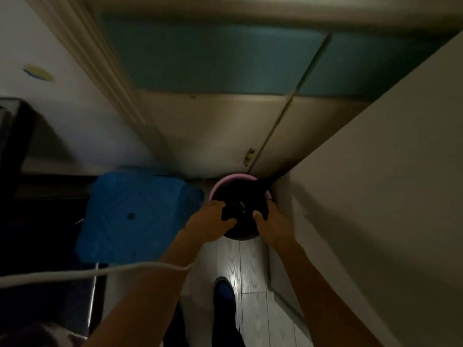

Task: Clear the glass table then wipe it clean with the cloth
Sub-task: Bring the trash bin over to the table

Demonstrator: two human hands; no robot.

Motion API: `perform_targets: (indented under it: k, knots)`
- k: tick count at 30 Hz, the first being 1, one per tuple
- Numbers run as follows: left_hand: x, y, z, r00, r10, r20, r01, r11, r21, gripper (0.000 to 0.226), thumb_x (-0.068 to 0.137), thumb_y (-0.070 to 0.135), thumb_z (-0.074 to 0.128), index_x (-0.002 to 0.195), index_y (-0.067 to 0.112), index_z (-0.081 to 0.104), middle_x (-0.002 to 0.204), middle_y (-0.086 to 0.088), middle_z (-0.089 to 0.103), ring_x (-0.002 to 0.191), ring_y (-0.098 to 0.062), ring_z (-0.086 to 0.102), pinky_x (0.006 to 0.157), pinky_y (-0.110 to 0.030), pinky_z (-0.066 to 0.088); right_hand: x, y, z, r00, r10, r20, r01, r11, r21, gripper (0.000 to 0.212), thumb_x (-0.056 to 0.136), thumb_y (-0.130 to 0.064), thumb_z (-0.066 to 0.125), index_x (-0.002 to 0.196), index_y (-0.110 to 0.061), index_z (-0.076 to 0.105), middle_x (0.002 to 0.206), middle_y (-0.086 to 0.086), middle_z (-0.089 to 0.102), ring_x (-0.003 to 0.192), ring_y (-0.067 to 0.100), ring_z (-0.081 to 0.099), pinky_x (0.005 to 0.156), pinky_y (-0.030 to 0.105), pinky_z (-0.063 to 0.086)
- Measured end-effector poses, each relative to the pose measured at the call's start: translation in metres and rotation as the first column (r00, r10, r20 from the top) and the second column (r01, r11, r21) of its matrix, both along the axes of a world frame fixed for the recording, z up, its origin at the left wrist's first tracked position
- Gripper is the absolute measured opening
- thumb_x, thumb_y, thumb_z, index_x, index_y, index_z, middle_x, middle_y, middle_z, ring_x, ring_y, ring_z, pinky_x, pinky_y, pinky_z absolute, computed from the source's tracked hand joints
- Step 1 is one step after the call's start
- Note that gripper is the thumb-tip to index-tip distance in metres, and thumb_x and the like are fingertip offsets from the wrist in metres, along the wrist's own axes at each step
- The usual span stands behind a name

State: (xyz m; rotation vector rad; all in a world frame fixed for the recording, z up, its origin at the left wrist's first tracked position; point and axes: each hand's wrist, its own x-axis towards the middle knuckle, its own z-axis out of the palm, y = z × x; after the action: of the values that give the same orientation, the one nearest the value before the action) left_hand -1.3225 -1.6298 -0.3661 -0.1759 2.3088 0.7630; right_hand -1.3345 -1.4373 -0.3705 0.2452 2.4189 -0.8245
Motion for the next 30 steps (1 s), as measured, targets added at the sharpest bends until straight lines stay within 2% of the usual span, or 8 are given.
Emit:
perform_targets:
  k: [6, 9, 13, 18, 22, 26, 28, 30]
  knots:
    - [-0.015, 0.011, -0.143, 0.999, -0.034, 0.010, 0.033, 0.999, 0.033, 0.092, 0.076, 0.050, 0.075, 0.149, 0.017, 0.028, 0.153, -0.008, 0.030, 0.134, -0.030, 0.041, 0.105, -0.044, 0.045, -0.012, 0.021, -0.138, 0.996, -0.085, 0.004, 0.084, 0.996, 0.036, 0.054, 0.094, -0.036, 0.053, 0.141, -0.013, 0.042, 0.133, 0.016, 0.054, 0.119, 0.034, 0.053, 0.098, 0.043, 0.047]
    - [-0.013, 0.010, -0.185, 0.998, 0.055, 0.024, -0.057, 0.996, 0.071, 0.110, 0.073, 0.053, 0.076, 0.155, 0.022, 0.009, 0.163, -0.004, 0.002, 0.146, -0.036, 0.021, 0.111, -0.054, 0.038, -0.012, 0.030, -0.175, 0.992, -0.126, -0.002, 0.126, 0.991, 0.046, 0.053, 0.094, -0.035, 0.054, 0.141, -0.014, 0.042, 0.131, 0.015, 0.056, 0.117, 0.034, 0.055, 0.097, 0.042, 0.048]
    - [-0.012, 0.007, -0.237, 0.973, 0.233, 0.004, -0.231, 0.964, 0.128, 0.114, 0.078, 0.047, 0.075, 0.157, 0.023, -0.004, 0.163, -0.006, -0.007, 0.147, -0.038, 0.014, 0.112, -0.060, 0.034, -0.016, 0.034, -0.222, 0.979, -0.206, -0.006, 0.206, 0.975, 0.079, 0.060, 0.092, -0.032, 0.057, 0.145, -0.012, 0.035, 0.135, 0.018, 0.050, 0.122, 0.037, 0.051, 0.101, 0.043, 0.045]
    - [-0.025, 0.001, -0.278, 0.925, 0.380, 0.009, -0.380, 0.921, 0.083, 0.094, 0.091, 0.036, 0.065, 0.155, 0.009, 0.002, 0.155, -0.021, 0.025, 0.134, -0.040, 0.041, 0.106, -0.054, 0.043, -0.023, 0.037, -0.264, 0.958, -0.284, 0.040, 0.279, 0.954, 0.111, 0.070, 0.091, -0.030, 0.060, 0.148, -0.008, 0.026, 0.136, 0.021, 0.047, 0.121, 0.038, 0.051, 0.097, 0.043, 0.046]
    - [-0.031, -0.005, -0.306, 0.908, 0.418, 0.034, -0.419, 0.904, 0.081, 0.057, 0.096, 0.024, 0.058, 0.142, 0.002, 0.033, 0.125, -0.020, 0.058, 0.106, -0.032, 0.061, 0.094, -0.048, 0.052, -0.027, 0.044, -0.291, 0.934, -0.355, 0.030, 0.347, 0.926, 0.145, 0.054, 0.092, -0.019, 0.060, 0.137, 0.002, 0.040, 0.127, 0.022, 0.055, 0.116, 0.037, 0.056, 0.093, 0.037, 0.046]
    - [-0.031, -0.006, -0.311, 0.887, 0.461, -0.023, -0.457, 0.883, 0.105, 0.023, 0.096, 0.011, 0.058, 0.115, -0.001, 0.053, 0.096, -0.007, 0.060, 0.095, -0.032, 0.063, 0.078, -0.035, 0.050, -0.028, 0.053, -0.298, 0.920, -0.390, -0.039, 0.391, 0.905, 0.165, 0.021, 0.090, -0.003, 0.055, 0.107, 0.010, 0.057, 0.106, 0.027, 0.063, 0.100, 0.041, 0.062, 0.082, 0.038, 0.047]
    - [-0.031, -0.010, -0.307, 0.885, 0.466, 0.004, -0.463, 0.877, 0.131, 0.020, 0.096, 0.013, 0.058, 0.105, -0.004, 0.057, 0.080, -0.004, 0.057, 0.085, -0.034, 0.065, 0.068, -0.032, 0.049, -0.027, 0.054, -0.291, 0.907, -0.418, -0.056, 0.421, 0.892, 0.162, 0.019, 0.088, -0.002, 0.056, 0.103, 0.009, 0.058, 0.103, 0.028, 0.064, 0.096, 0.042, 0.062, 0.081, 0.041, 0.048]
    - [-0.032, -0.012, -0.299, 0.876, 0.480, 0.035, -0.481, 0.870, 0.106, 0.023, 0.097, 0.017, 0.057, 0.108, -0.004, 0.058, 0.085, -0.008, 0.060, 0.082, -0.030, 0.064, 0.066, -0.033, 0.050, -0.023, 0.054, -0.283, 0.905, -0.420, -0.060, 0.424, 0.890, 0.167, 0.016, 0.087, -0.003, 0.056, 0.099, 0.008, 0.058, 0.100, 0.029, 0.064, 0.093, 0.043, 0.063, 0.081, 0.044, 0.050]
